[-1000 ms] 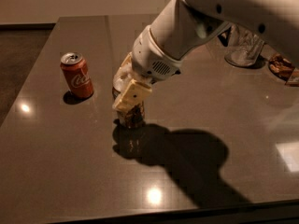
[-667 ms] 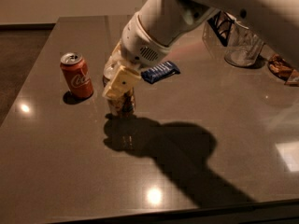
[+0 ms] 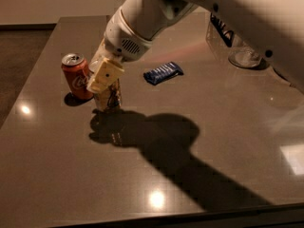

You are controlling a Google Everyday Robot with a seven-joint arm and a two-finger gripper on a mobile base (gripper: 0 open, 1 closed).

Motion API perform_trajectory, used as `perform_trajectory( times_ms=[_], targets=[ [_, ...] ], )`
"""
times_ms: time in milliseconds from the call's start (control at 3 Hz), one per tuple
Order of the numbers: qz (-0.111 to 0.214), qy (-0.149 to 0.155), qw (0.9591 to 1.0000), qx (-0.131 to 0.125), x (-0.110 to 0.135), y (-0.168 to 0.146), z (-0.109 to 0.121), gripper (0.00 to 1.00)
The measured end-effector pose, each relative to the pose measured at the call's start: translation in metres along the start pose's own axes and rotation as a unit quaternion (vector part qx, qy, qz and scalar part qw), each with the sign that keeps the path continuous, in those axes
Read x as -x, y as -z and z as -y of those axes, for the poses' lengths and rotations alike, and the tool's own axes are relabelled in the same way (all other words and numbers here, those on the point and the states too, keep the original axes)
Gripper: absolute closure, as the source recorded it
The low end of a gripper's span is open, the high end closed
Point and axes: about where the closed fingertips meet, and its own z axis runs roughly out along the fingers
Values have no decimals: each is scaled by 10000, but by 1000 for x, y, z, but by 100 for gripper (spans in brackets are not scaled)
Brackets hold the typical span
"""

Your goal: Move orange can near coke can

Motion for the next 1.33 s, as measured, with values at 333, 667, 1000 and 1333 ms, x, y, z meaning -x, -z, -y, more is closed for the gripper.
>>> perform_trajectory(
  times_ms=[333, 667, 1000, 1333],
  targets=[
    [21, -192, 9997, -134, 0, -14, 17, 100],
    [85, -303, 9989, -354, 2, -21, 30, 82],
    [71, -396, 9977, -549, 1, -29, 39, 59],
    [-33, -510, 9966, -641, -4, -37, 43, 36]
  ],
)
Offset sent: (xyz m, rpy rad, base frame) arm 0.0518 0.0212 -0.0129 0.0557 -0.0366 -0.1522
